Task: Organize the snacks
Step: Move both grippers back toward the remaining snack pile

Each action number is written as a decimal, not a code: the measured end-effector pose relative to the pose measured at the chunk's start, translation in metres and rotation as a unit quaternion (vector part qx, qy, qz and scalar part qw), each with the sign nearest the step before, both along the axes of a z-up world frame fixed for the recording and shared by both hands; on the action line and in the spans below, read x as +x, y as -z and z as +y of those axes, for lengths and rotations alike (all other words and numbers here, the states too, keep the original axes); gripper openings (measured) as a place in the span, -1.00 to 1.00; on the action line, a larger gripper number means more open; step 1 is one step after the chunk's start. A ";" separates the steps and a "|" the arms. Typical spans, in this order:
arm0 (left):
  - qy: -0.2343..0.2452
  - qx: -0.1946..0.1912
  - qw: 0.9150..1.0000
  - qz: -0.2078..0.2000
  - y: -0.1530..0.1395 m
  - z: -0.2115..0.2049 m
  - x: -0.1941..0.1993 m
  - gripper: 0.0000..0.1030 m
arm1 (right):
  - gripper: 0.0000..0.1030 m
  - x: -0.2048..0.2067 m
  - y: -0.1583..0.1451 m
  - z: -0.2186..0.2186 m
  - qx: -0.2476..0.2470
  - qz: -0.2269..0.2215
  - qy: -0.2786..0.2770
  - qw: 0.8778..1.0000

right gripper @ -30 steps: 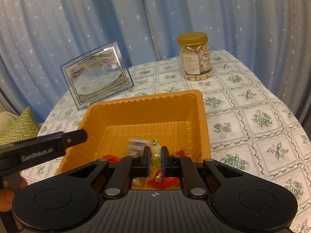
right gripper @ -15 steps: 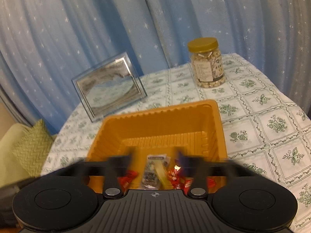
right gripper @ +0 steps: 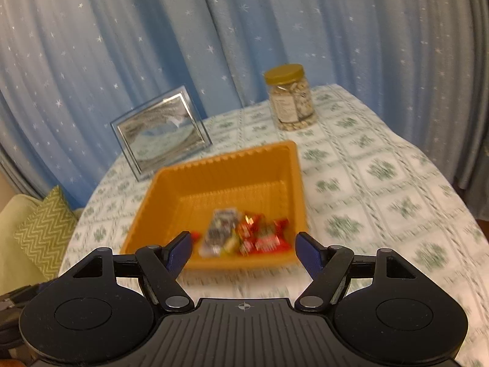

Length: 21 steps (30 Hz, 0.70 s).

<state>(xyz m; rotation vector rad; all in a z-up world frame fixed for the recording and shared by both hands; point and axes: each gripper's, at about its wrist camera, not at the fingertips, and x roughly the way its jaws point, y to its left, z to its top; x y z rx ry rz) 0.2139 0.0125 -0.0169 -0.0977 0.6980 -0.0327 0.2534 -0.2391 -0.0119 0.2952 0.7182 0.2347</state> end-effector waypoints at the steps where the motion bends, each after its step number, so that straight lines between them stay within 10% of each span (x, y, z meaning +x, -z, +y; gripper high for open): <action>1: -0.001 0.001 1.000 0.001 -0.001 0.000 -0.007 0.37 | 0.44 -0.009 -0.001 -0.001 -0.007 0.000 0.002 1.000; 21: -0.021 0.013 1.000 0.005 -0.011 0.004 -0.130 0.73 | 0.44 -0.146 0.001 0.008 -0.033 0.005 0.008 0.999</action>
